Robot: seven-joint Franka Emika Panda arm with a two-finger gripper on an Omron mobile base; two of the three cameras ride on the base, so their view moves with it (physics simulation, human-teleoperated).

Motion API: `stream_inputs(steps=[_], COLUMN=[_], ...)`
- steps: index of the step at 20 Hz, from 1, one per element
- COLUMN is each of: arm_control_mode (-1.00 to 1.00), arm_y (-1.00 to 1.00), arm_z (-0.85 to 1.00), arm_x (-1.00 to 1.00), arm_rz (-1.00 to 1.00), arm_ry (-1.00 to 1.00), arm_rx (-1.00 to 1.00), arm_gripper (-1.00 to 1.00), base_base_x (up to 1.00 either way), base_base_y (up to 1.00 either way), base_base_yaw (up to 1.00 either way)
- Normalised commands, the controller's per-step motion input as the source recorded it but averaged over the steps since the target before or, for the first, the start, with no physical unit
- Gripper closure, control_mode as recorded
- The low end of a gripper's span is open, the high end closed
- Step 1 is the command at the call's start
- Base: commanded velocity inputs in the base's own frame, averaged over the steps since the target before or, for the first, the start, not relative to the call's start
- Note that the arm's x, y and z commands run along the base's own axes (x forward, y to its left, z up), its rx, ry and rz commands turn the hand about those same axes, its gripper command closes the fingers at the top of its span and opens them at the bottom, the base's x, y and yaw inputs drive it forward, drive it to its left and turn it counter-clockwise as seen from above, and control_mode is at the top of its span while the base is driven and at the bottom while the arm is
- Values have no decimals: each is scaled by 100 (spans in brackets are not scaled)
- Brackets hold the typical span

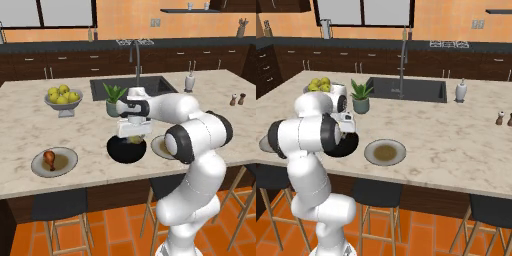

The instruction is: Pick the chicken drumstick and potato from their plates and place them in the bowl. Then put the bowl in the fridge.

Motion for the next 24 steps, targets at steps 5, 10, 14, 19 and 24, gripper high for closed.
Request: stream_inputs(steps=[5, 10, 14, 19, 24], arm_control_mode=[-100, -100, -100, -100, -100], arm_y=[38, 0, -2, -2, 0], arm_z=[-76, -53, -11, -14, 9], arm_x=[45, 20, 0, -1, -38], arm_rz=[0, 0, 0, 0, 0], arm_ry=[0, 0, 0, 0, -7], arm_rx=[-1, 0, 0, 0, 0], arm_gripper=[100, 100, -100, -100, -100], base_base_x=[0, 0, 0, 0, 0], base_base_y=[0, 0, 0, 0, 0], base_base_yaw=[0, 0, 0, 0, 0])
